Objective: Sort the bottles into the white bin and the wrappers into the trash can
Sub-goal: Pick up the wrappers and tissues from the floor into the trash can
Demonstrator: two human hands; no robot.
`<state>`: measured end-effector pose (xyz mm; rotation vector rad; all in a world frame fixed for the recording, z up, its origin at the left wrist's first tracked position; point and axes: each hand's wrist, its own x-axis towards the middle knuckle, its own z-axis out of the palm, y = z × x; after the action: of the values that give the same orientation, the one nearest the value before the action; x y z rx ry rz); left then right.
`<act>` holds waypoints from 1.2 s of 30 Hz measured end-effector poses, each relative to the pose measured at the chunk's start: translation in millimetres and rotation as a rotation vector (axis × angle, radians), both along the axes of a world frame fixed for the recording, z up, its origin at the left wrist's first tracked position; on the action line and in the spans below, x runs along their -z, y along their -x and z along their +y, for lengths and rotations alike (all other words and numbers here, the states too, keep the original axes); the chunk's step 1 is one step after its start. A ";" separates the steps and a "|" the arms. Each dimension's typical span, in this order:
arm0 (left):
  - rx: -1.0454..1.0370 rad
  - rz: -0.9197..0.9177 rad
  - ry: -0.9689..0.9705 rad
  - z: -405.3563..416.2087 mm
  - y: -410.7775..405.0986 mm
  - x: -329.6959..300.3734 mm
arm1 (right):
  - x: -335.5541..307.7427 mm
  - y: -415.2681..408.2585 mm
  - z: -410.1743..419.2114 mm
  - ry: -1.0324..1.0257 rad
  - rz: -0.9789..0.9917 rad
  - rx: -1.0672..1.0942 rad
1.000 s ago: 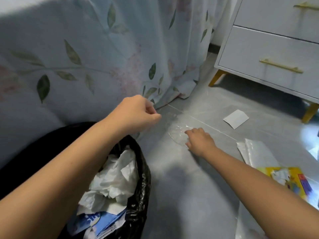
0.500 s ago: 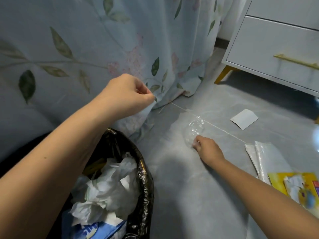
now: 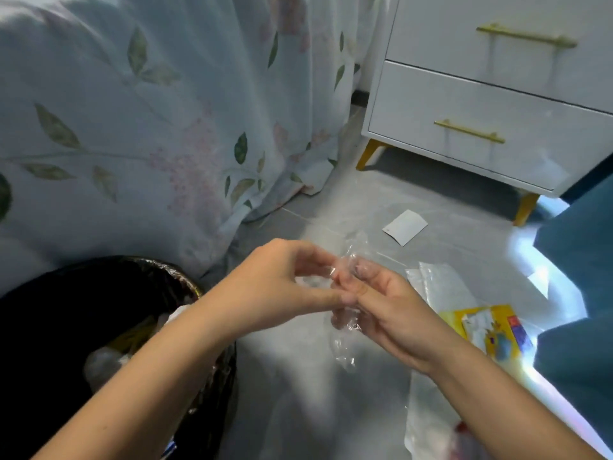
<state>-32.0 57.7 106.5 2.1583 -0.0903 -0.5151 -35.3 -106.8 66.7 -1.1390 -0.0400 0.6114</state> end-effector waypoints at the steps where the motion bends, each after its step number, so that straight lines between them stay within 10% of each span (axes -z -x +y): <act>1: 0.012 0.013 0.074 -4.1 3.8 -2.1 | -4.6 5.1 -7.1 -0.006 -0.013 0.015; 9: -0.160 0.038 0.160 -42.6 32.1 5.9 | 5.7 41.2 -69.7 0.079 0.033 0.094; 19: -0.410 0.322 0.339 -81.6 83.3 68.3 | 108.0 23.5 -168.9 1.049 0.047 0.805; 36: -0.559 0.418 0.349 -56.3 88.5 111.6 | 156.0 -49.8 -117.6 2.202 -0.330 -0.101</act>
<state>-120.5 1.4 -5.1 1.6013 0.5947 -0.5564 14.5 -224.4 -89.3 -3.3659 0.4015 0.3570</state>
